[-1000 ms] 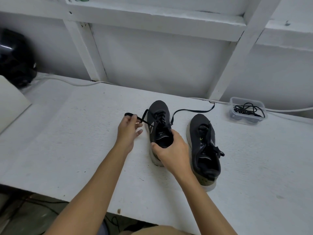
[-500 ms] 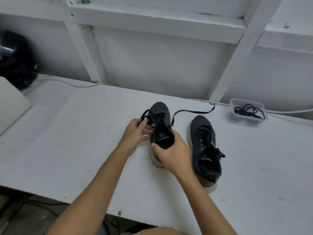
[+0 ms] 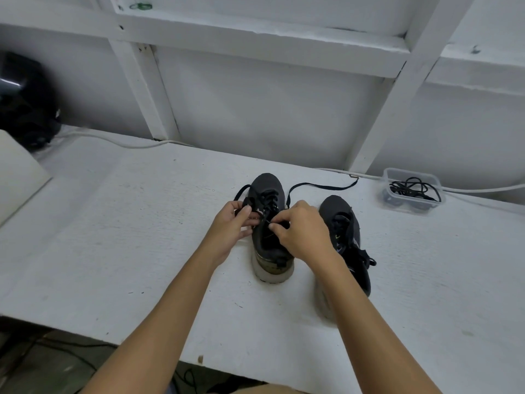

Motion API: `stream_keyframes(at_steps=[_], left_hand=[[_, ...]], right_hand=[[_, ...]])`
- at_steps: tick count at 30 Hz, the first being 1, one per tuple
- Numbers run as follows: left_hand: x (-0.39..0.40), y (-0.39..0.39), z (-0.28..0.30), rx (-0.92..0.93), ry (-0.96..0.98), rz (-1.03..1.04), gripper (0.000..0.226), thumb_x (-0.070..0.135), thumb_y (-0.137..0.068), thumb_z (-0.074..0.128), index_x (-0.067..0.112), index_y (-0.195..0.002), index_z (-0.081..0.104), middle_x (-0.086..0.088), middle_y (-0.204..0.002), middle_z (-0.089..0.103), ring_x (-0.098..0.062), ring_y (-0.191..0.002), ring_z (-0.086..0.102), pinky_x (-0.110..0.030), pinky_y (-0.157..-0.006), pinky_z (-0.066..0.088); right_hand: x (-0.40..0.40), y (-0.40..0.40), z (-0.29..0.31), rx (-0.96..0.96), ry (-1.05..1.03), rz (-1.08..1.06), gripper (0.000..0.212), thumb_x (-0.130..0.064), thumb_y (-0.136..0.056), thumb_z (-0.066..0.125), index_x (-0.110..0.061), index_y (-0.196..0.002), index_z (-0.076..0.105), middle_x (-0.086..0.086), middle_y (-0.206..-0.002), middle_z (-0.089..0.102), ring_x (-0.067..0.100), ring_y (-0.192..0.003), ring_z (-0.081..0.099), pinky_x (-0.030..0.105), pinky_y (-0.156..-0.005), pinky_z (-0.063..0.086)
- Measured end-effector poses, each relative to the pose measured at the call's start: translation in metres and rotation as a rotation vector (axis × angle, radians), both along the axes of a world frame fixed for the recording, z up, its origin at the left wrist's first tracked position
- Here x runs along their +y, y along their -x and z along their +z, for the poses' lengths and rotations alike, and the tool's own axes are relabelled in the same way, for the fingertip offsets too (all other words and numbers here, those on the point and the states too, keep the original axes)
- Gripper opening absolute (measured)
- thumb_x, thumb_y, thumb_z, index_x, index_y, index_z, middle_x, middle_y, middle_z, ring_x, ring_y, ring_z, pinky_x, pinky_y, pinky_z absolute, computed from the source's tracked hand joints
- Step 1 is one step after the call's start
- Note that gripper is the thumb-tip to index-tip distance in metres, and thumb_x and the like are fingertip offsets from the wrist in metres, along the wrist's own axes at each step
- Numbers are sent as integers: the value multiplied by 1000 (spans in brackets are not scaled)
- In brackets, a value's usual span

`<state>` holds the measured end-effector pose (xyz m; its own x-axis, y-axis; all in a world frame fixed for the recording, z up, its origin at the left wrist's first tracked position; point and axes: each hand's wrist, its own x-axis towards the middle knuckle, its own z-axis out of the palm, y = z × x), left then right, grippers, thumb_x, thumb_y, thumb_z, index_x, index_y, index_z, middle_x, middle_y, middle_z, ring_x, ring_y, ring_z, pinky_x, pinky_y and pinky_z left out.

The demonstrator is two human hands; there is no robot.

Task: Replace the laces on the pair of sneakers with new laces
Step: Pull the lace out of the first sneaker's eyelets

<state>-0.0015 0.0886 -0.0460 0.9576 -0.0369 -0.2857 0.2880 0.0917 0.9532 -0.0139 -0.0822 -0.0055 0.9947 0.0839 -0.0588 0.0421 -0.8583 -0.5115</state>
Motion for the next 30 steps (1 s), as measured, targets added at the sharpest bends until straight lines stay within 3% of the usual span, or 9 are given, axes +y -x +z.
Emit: stream_keyframes(at_steps=[5,11,16,19,24,30], left_hand=[[0,2,-3,-7,39,-59,28,16,-96,66,14,-124,64,-6,-114,73,-18,-108,69,-33,-96,55],[0,4,-2,-17,10,-92,18,16,-98,63,8,-112,73,-10,-110,75,-20,-107,70,-24,-90,56],[-3,2,-4,-34,-78,-74,20,19,-98,64,12,-115,72,-7,-110,75,-19,-108,70,-34,-97,56],[-2,3,-4,-33,-74,-75,20,20,-98,64,12,-115,72,-6,-110,75,-18,-107,70,-38,-100,54],[0,1,-2,-84,-186,-106,14,23,-97,65,15,-105,74,-8,-104,75,-24,-105,70,-44,-99,55],[-1,2,-1,-83,-158,-99,14,18,-98,64,15,-107,74,-6,-104,76,-18,-103,70,-38,-97,56]], right_hand=[[0,0,-3,4,-48,14,20,-35,-97,60,-28,-110,73,1,-109,51,21,-101,54,31,-76,46],[3,-4,-3,-2,13,17,20,-39,-97,59,-29,-108,73,-2,-106,46,18,-94,52,29,-68,40],[5,-8,-9,15,-63,1,18,-38,-96,59,-29,-99,74,0,-105,55,18,-89,56,28,-62,40],[6,-9,-9,0,-116,21,17,-32,-93,60,-26,-84,73,-5,-82,59,14,-70,56,28,-56,39],[11,-8,-3,-29,61,51,19,-32,-94,56,-19,-92,69,-1,-104,48,19,-99,45,41,-77,48],[10,-8,-1,-21,75,105,20,-27,-96,52,-18,-100,69,-2,-103,43,23,-106,43,44,-82,48]])
